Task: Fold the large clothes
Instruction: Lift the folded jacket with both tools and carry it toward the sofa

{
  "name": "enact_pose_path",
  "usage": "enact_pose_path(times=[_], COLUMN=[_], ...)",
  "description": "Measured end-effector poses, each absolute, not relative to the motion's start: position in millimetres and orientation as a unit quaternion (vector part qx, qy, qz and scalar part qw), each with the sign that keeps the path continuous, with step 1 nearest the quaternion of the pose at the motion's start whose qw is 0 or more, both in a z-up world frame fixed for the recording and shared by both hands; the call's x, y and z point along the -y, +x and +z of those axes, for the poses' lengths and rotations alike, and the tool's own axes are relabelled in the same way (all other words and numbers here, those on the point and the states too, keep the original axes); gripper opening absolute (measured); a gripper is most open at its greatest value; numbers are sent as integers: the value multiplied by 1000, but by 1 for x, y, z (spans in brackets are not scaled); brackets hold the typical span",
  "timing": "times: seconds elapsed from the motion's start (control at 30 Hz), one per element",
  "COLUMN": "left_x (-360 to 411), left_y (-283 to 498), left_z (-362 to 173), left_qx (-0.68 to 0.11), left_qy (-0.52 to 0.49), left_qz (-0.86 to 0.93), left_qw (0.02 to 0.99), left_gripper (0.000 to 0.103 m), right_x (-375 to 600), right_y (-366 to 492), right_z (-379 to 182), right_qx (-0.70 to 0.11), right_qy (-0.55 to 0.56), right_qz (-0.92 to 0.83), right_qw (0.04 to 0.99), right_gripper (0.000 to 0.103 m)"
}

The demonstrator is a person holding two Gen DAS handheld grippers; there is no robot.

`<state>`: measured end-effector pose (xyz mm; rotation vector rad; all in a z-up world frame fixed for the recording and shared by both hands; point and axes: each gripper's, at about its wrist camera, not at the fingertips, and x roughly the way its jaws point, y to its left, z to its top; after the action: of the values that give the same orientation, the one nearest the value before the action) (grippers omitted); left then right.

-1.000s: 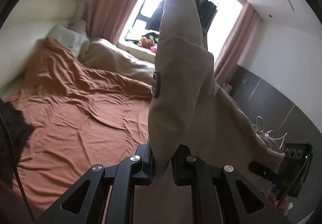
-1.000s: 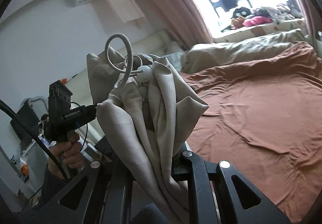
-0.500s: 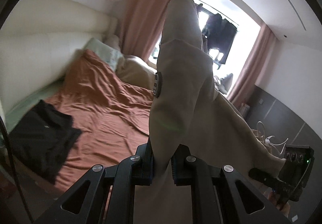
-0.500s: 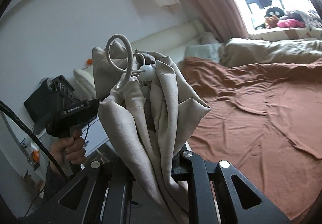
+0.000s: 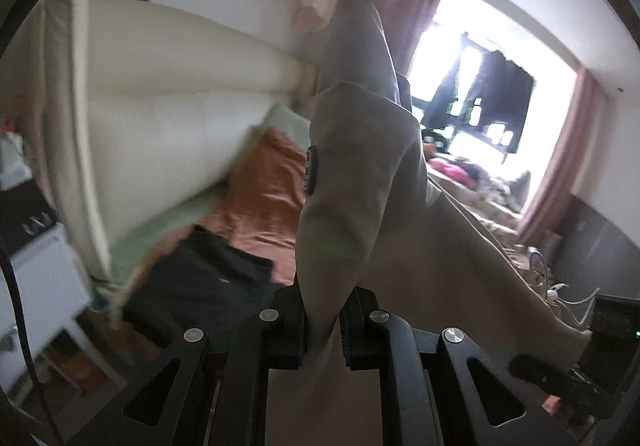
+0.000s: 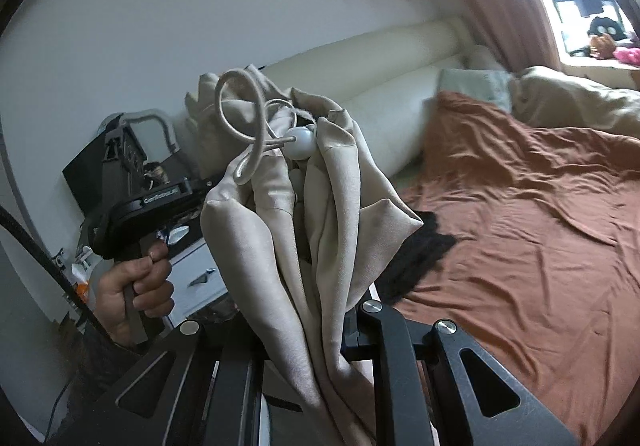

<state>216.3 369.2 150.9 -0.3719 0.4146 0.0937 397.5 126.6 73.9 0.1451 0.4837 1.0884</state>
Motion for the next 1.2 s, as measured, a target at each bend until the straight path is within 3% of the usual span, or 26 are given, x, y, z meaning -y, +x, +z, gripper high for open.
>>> enact_pose_path(times=[0.77,1.2], left_x=[-558,-614], left_y=[307,422], left_z=[147,75], left_qx=[-256,-297], left_qy=[-200,-216], left_qz=[212,222], left_qw=[922,903], left_gripper=[13,13], right_x=[-337,-385], right_y=[556,660], right_z=[39,-1], right_qx=[-314,-358], right_qy=[75,39], right_qz=[611,604], right_qw=[723,711], right_gripper=[9,9])
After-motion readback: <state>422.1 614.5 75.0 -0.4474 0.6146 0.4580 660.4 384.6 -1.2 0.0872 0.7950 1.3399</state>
